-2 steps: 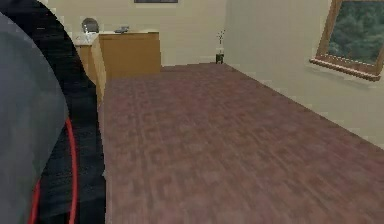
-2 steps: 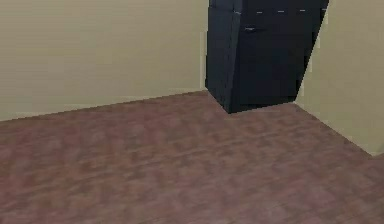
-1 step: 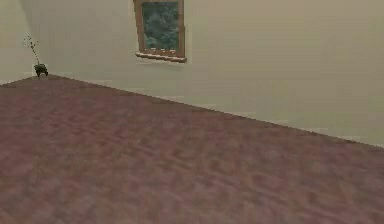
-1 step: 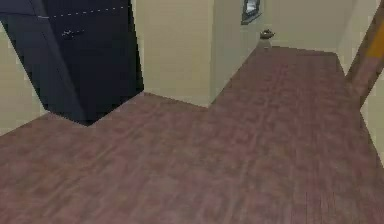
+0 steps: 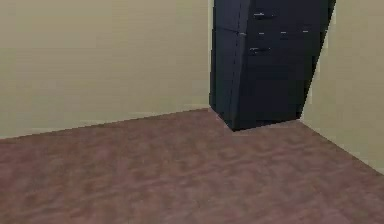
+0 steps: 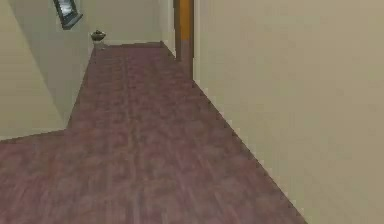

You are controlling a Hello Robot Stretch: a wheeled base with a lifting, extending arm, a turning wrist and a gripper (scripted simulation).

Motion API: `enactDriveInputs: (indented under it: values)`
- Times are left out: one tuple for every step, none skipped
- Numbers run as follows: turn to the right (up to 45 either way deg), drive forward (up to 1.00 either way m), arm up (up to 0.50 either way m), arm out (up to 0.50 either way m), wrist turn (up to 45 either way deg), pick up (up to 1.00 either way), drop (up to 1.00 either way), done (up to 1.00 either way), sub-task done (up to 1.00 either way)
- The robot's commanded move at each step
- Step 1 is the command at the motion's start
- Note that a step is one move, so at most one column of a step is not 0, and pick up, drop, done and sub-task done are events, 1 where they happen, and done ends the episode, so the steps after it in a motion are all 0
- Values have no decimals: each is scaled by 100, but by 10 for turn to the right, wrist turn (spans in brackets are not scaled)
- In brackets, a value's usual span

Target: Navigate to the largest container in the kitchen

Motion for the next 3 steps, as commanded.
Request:
enactDriveInputs:
  values:
    - [240,0,0,0,0,0,0,0,0]
    - [0,5,0,0,0,0,0,0,0]
    - [-450,0,0,0,0,0,0,0,0]
